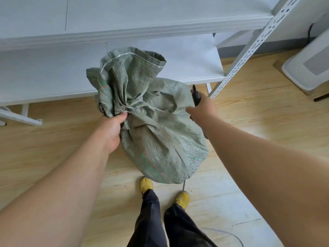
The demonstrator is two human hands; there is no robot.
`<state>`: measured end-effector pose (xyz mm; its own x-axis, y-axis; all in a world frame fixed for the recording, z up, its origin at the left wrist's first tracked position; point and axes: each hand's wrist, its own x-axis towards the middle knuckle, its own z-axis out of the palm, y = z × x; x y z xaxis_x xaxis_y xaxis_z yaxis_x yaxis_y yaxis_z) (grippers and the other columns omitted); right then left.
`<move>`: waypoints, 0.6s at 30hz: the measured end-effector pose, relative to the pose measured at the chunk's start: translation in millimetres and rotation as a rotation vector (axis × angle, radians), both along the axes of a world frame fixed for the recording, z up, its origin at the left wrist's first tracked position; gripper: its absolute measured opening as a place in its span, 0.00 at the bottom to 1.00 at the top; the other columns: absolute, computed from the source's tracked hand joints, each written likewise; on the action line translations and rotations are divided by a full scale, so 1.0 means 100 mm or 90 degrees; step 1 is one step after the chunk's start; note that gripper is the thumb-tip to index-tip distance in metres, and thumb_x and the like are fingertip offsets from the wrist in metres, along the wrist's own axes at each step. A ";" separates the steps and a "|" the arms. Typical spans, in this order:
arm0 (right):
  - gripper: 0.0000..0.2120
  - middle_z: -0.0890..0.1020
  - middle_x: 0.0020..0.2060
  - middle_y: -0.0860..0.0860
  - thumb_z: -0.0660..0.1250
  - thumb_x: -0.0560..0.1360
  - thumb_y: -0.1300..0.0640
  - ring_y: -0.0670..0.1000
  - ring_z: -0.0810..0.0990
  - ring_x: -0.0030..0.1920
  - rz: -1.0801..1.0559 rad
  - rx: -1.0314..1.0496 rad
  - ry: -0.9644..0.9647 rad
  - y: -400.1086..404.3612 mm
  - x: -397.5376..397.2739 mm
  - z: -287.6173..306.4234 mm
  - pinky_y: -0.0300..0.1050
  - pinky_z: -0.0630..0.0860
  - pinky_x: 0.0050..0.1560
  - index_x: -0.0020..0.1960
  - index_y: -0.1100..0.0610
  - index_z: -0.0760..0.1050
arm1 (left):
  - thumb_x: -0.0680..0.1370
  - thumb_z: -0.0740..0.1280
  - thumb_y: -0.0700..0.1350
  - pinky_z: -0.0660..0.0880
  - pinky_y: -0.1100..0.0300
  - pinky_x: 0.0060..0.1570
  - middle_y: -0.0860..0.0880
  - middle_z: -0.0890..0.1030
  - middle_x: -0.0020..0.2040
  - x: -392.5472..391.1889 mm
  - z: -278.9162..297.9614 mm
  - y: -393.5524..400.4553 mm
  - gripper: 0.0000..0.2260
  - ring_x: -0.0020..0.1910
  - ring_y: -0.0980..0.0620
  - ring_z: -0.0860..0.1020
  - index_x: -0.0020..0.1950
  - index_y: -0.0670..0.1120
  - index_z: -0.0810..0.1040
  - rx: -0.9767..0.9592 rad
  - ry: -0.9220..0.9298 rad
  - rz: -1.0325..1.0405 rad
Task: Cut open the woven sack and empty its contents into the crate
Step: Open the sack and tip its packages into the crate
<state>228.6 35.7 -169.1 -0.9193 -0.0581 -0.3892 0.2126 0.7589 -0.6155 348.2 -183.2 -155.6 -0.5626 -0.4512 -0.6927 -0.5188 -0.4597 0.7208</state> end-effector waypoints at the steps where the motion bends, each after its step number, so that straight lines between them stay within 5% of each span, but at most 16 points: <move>1: 0.27 0.80 0.48 0.47 0.70 0.72 0.59 0.54 0.83 0.44 0.018 0.002 0.012 -0.04 -0.04 -0.02 0.47 0.80 0.42 0.68 0.48 0.69 | 0.80 0.64 0.40 0.74 0.67 0.35 0.50 0.81 0.52 0.03 0.00 -0.01 0.12 0.44 0.57 0.79 0.63 0.46 0.75 0.005 -0.006 -0.003; 4: 0.27 0.79 0.48 0.47 0.74 0.71 0.56 0.51 0.82 0.40 0.103 -0.035 -0.057 -0.21 -0.11 -0.04 0.43 0.80 0.36 0.68 0.49 0.70 | 0.80 0.64 0.38 0.74 0.61 0.42 0.48 0.80 0.56 0.05 -0.04 -0.05 0.13 0.47 0.55 0.79 0.64 0.45 0.75 0.012 -0.013 -0.004; 6: 0.14 0.79 0.41 0.49 0.72 0.73 0.57 0.49 0.81 0.34 0.115 -0.051 -0.149 -0.30 -0.09 -0.05 0.42 0.82 0.35 0.58 0.52 0.75 | 0.79 0.64 0.39 0.75 0.56 0.49 0.47 0.80 0.58 0.02 -0.07 -0.04 0.14 0.51 0.51 0.80 0.65 0.45 0.75 0.011 -0.010 0.020; 8: 0.04 0.79 0.39 0.53 0.69 0.75 0.59 0.53 0.82 0.37 0.045 -0.071 -0.149 -0.39 -0.08 0.00 0.49 0.83 0.42 0.47 0.53 0.74 | 0.78 0.66 0.42 0.74 0.53 0.58 0.48 0.80 0.61 -0.03 -0.07 0.00 0.16 0.57 0.49 0.78 0.66 0.46 0.74 -0.001 -0.014 0.040; 10: 0.04 0.80 0.37 0.54 0.69 0.75 0.60 0.52 0.83 0.35 -0.079 -0.190 -0.141 -0.48 -0.13 0.11 0.48 0.83 0.39 0.45 0.55 0.74 | 0.77 0.69 0.45 0.71 0.47 0.64 0.48 0.79 0.62 -0.11 -0.05 0.02 0.18 0.60 0.47 0.77 0.67 0.48 0.74 -0.022 -0.021 0.054; 13: 0.06 0.78 0.28 0.50 0.72 0.73 0.60 0.45 0.75 0.22 -0.170 -0.432 -0.203 -0.49 -0.18 0.35 0.38 0.76 0.27 0.47 0.57 0.76 | 0.76 0.70 0.48 0.72 0.44 0.63 0.47 0.80 0.61 -0.26 0.01 0.03 0.19 0.59 0.44 0.77 0.66 0.48 0.75 -0.052 -0.014 0.058; 16: 0.06 0.76 0.27 0.50 0.72 0.74 0.59 0.44 0.72 0.20 -0.039 -0.275 -0.228 -0.40 -0.19 0.45 0.37 0.74 0.24 0.45 0.58 0.74 | 0.75 0.70 0.48 0.72 0.43 0.62 0.47 0.80 0.59 -0.31 0.05 0.06 0.19 0.58 0.44 0.78 0.65 0.48 0.75 -0.095 -0.022 0.064; 18: 0.07 0.74 0.25 0.49 0.71 0.74 0.60 0.45 0.70 0.22 -0.060 -0.376 -0.238 -0.41 -0.24 0.52 0.40 0.72 0.26 0.44 0.58 0.73 | 0.75 0.71 0.48 0.73 0.44 0.61 0.48 0.80 0.59 -0.31 0.04 0.09 0.19 0.57 0.45 0.78 0.65 0.49 0.75 -0.104 -0.025 0.084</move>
<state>204.9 -5.7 -116.7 -0.7415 -0.2844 -0.6076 0.5385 0.2878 -0.7919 317.2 -174.5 -151.3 -0.4650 -0.6274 -0.6246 -0.4909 -0.4044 0.7717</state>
